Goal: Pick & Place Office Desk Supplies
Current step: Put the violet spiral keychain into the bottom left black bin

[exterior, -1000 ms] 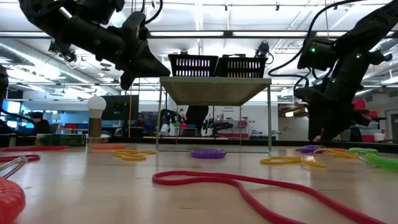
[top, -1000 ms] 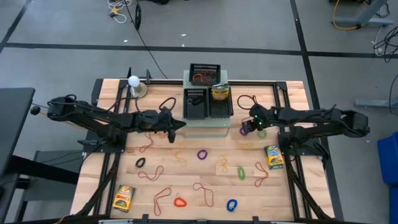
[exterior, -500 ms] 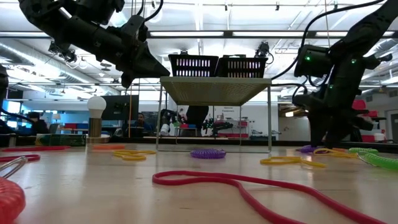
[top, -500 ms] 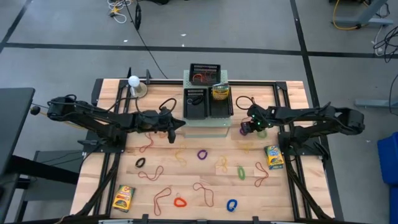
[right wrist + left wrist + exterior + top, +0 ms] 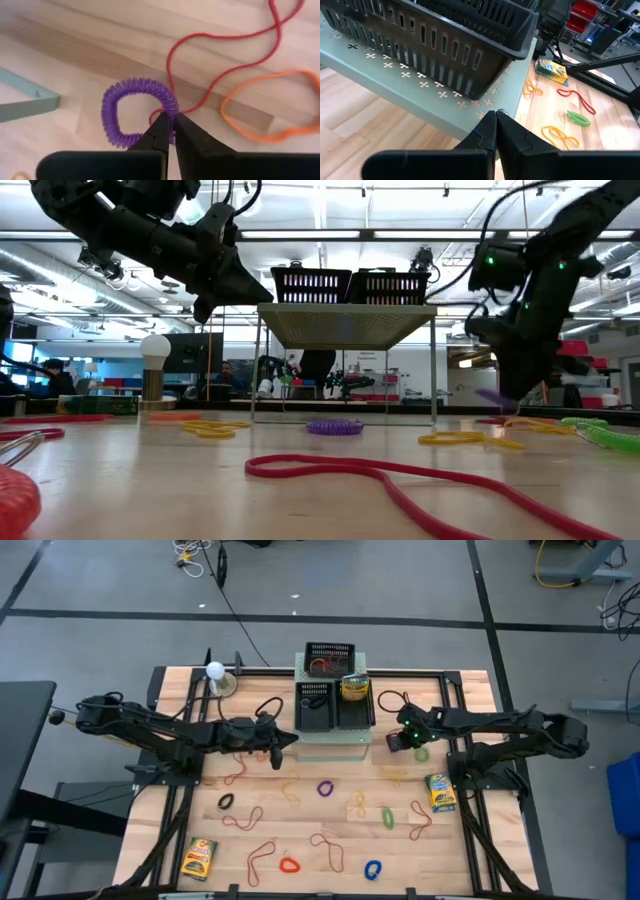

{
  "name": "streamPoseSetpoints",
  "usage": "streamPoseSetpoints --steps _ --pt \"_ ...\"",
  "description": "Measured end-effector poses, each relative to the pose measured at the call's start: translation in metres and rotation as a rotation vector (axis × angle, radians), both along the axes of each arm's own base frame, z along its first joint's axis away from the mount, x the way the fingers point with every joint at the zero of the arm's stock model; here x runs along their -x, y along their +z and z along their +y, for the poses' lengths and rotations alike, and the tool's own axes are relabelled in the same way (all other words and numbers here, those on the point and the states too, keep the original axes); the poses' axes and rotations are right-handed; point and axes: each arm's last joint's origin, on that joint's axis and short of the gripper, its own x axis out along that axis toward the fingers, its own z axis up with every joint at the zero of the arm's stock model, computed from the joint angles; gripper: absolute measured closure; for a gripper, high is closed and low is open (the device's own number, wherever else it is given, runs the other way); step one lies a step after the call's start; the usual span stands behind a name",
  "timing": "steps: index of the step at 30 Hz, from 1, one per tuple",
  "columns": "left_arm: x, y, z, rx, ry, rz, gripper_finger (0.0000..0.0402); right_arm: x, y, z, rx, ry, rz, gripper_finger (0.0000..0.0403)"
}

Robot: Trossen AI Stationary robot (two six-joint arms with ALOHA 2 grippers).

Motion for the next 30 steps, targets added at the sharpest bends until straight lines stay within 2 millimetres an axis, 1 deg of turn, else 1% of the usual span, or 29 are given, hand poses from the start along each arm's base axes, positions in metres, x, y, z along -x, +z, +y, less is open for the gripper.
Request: streamPoseSetpoints --steps 4,8,11,14,19,24,27,30 --pt "0.001 0.001 0.0 0.024 -0.009 -0.006 0.039 -0.002 0.026 0.003 0.022 0.031 0.003 0.0377" --pt "0.003 0.003 -0.001 0.045 -0.004 -0.018 0.039 0.001 0.052 0.013 0.061 0.054 0.046 0.0378" --pt "0.006 0.005 0.0 0.058 0.005 -0.023 0.039 0.001 0.08 0.022 0.112 0.042 0.073 0.0381" --pt "0.009 0.007 0.001 0.061 0.018 -0.024 0.039 -0.007 0.111 0.03 0.193 0.04 0.06 0.0381" --pt "0.012 0.008 0.002 0.041 0.046 0.0 0.0391 -0.034 0.158 0.043 0.311 0.083 -0.042 0.0382" --pt "0.013 0.004 0.002 0.029 0.043 0.048 0.0391 -0.073 0.199 0.064 0.414 0.146 -0.126 0.0382" --pt "0.014 0.003 0.002 0.027 0.042 0.059 0.0391 -0.101 0.219 0.073 0.489 0.204 -0.153 0.0382" --pt "0.014 0.003 0.002 0.021 0.045 0.06 0.0391 -0.13 0.227 0.073 0.552 0.26 -0.149 0.0382"
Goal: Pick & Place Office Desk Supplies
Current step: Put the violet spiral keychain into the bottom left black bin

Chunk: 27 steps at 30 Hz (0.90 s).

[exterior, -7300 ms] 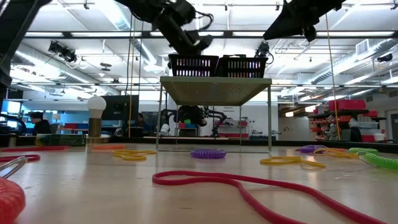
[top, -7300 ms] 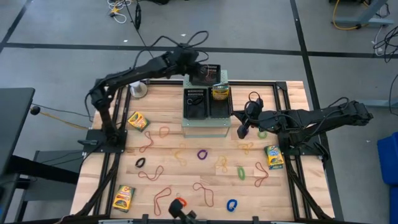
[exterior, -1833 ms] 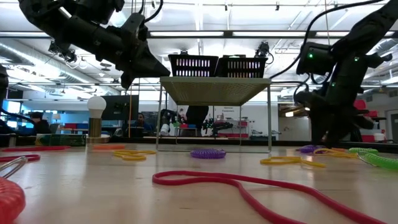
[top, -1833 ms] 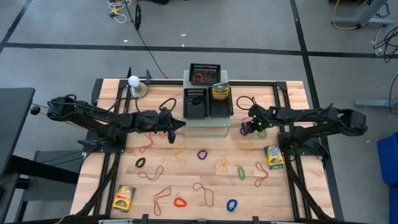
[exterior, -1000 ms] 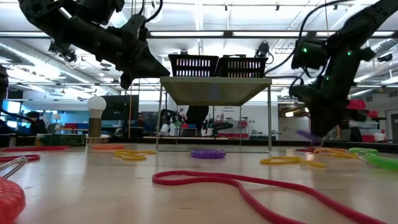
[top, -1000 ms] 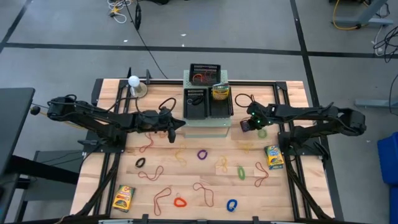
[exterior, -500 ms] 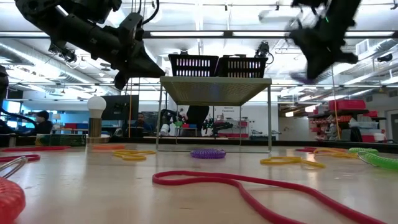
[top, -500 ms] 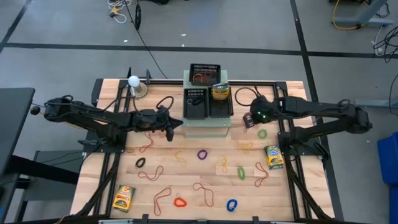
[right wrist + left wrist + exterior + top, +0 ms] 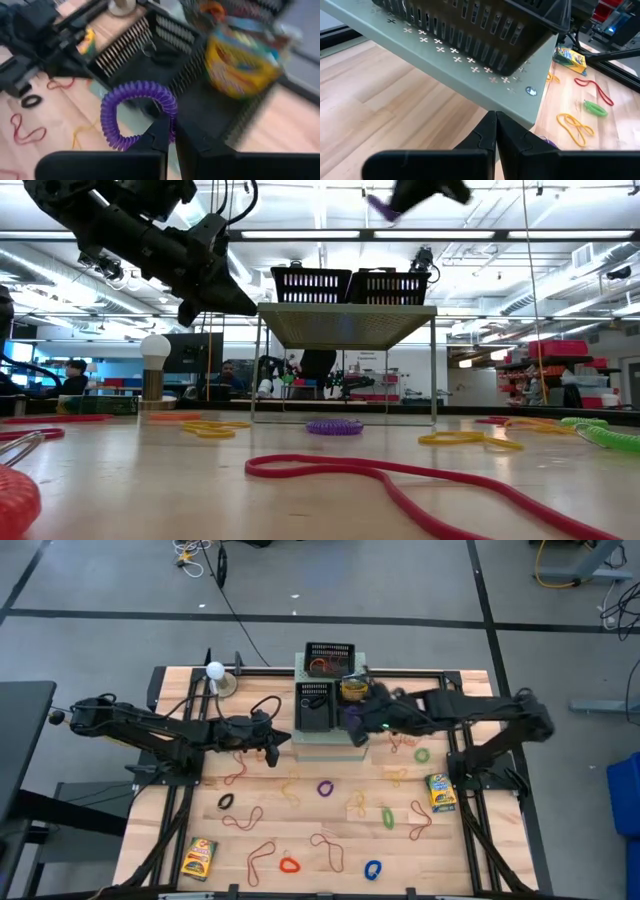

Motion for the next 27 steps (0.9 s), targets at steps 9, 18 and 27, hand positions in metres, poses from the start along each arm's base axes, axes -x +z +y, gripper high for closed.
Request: streamPoseSetpoints --steps 9,18,27 --pt "0.0 0.001 0.0 -0.027 0.004 -0.001 0.039 -0.07 -0.031 -0.026 0.116 0.009 0.118 0.0382" --pt "0.0 0.002 0.001 -0.053 0.019 -0.005 0.039 -0.093 -0.055 -0.048 0.116 -0.022 0.121 0.0339" --pt "-0.001 0.003 0.001 -0.061 0.017 -0.008 0.039 -0.091 -0.053 -0.061 0.105 -0.007 0.123 0.0266"
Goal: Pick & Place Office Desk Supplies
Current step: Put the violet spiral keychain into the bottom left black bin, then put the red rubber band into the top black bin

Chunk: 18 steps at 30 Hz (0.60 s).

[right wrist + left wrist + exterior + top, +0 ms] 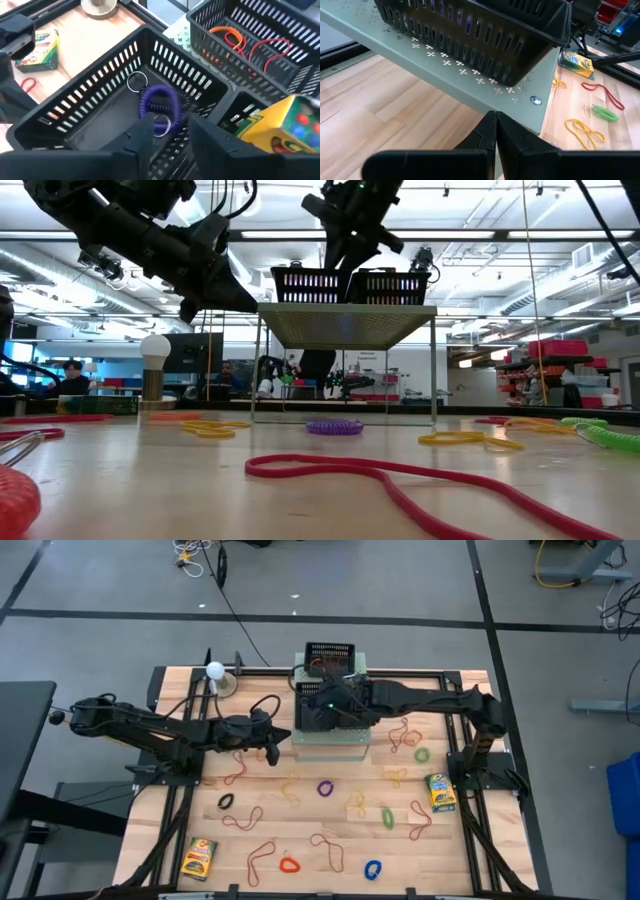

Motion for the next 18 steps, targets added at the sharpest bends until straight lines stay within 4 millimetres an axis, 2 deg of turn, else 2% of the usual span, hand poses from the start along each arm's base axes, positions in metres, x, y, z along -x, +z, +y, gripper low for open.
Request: streamPoseSetpoints --steps 3,6,11,15,18 --pt "-0.001 0.004 -0.001 -0.039 -0.021 -0.024 0.039 0.006 0.01 0.002 -0.02 0.04 -0.025 0.0252" --pt "-0.003 0.006 -0.001 -0.035 -0.034 -0.053 0.039 0.016 0.027 0.006 -0.045 0.107 -0.062 0.0255" --pt "-0.003 0.006 0.001 0.041 -0.025 -0.079 0.039 0.044 0.059 0.024 0.062 0.256 -0.086 0.0315" --pt "-0.004 0.01 0.0 0.014 -0.068 -0.106 0.0392 0.065 0.053 0.027 0.089 0.344 -0.098 0.038" --pt "-0.008 0.017 -0.002 0.008 -0.163 -0.18 0.0392 0.085 0.047 0.029 0.093 0.382 -0.191 0.0395"
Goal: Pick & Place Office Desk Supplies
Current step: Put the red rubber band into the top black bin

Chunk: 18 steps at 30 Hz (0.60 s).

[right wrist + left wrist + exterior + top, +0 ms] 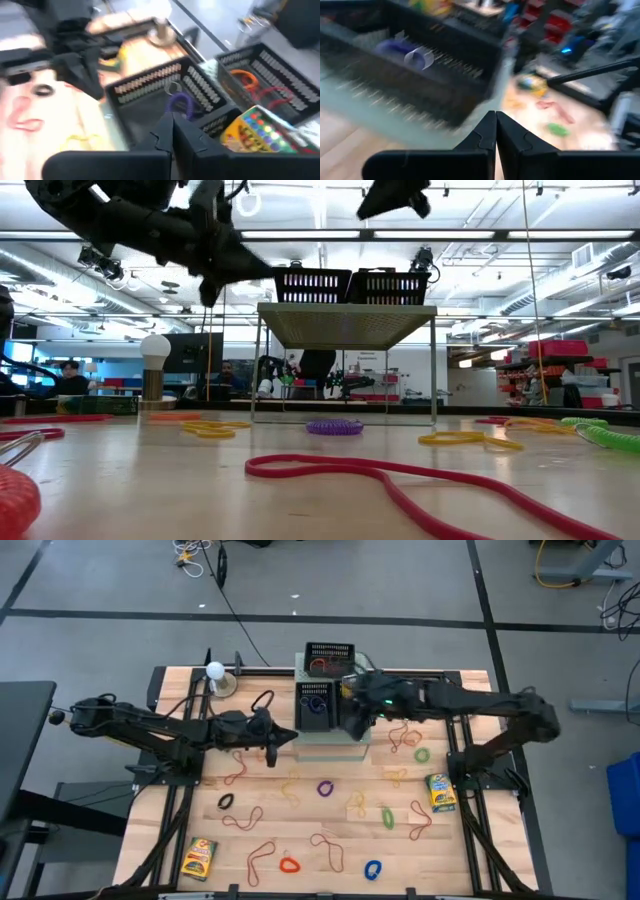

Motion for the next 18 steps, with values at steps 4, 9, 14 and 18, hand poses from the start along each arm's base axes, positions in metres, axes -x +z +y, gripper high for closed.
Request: streamPoseSetpoints --steps 4,9,14,18 --pt "-0.001 0.001 0.003 0.076 -0.053 -0.029 0.0384 0.028 -0.012 0.008 -0.002 0.037 -0.104 0.0384" --pt "-0.001 0.004 -0.001 0.055 -0.087 -0.034 0.0395 0.062 -0.022 0.013 -0.043 0.018 -0.202 0.0394" --pt "-0.004 0.022 -0.014 0.127 -0.203 -0.033 0.0397 0.085 -0.033 0.013 -0.082 -0.005 -0.228 0.0398" --pt "0.0 0.027 -0.035 0.126 -0.267 0.159 0.0397 0.094 -0.037 0.013 -0.102 -0.016 -0.241 0.0392"
